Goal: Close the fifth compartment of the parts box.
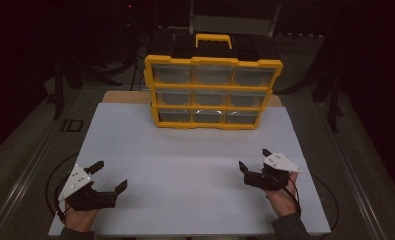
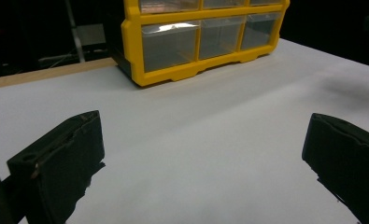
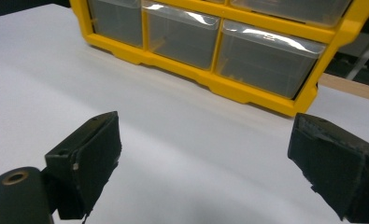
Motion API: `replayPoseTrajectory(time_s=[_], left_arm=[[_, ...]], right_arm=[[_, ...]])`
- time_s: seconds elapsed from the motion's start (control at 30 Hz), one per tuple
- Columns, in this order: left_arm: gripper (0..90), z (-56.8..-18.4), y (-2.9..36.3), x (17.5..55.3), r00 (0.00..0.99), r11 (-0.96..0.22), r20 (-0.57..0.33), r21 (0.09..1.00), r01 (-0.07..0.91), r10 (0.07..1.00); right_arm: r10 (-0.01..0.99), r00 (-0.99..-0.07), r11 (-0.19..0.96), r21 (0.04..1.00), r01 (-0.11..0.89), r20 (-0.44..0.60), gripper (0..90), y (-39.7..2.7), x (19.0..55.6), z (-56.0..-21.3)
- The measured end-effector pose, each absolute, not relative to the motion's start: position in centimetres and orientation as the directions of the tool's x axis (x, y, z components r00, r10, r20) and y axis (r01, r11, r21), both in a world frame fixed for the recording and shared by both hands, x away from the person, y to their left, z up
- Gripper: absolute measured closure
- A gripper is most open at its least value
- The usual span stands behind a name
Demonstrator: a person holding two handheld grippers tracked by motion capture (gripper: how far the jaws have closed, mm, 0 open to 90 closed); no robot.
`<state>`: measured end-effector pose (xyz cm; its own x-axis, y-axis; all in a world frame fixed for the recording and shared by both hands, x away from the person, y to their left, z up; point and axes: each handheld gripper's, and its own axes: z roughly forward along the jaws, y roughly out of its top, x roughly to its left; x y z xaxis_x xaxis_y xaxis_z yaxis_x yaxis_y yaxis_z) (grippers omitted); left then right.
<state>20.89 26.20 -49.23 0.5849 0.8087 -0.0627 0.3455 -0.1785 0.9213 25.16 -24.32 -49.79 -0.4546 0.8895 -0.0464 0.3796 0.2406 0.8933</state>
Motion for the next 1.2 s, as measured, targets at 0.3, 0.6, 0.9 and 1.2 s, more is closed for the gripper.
replayPoseTrajectory(time_s=[0.3, 0.6, 0.9, 1.2], left_arm=[[0.0, -49.3, 26.4, 21.1, 0.582, -0.175, -0.061, 0.924, 0.341, 0.811], [0.0, -49.9, 26.4, 21.3, 0.577, -0.177, -0.06, 0.922, 0.345, 0.814], [0.0, -50.3, 26.2, 21.3, 0.574, -0.173, -0.058, 0.924, 0.341, 0.817], [0.0, -50.7, 25.6, 21.4, 0.58, -0.183, -0.057, 0.919, 0.348, 0.812]], right_arm=[[0.906, -0.423, 0.182, 0.933, 0.311, -0.036, 9.0, -25.6, 22.6, -51.3], [0.916, -0.401, 0.139, 0.947, 0.29, -0.012, 9.0, -26.7, 21.1, -52.6], [0.923, -0.386, 0.112, 0.965, 0.239, -0.011, 9.0, -27.3, 19.9, -52.1], [0.921, -0.389, 0.121, 0.967, 0.224, -0.025, 9.0, -27.7, 19.6, -51.9]])
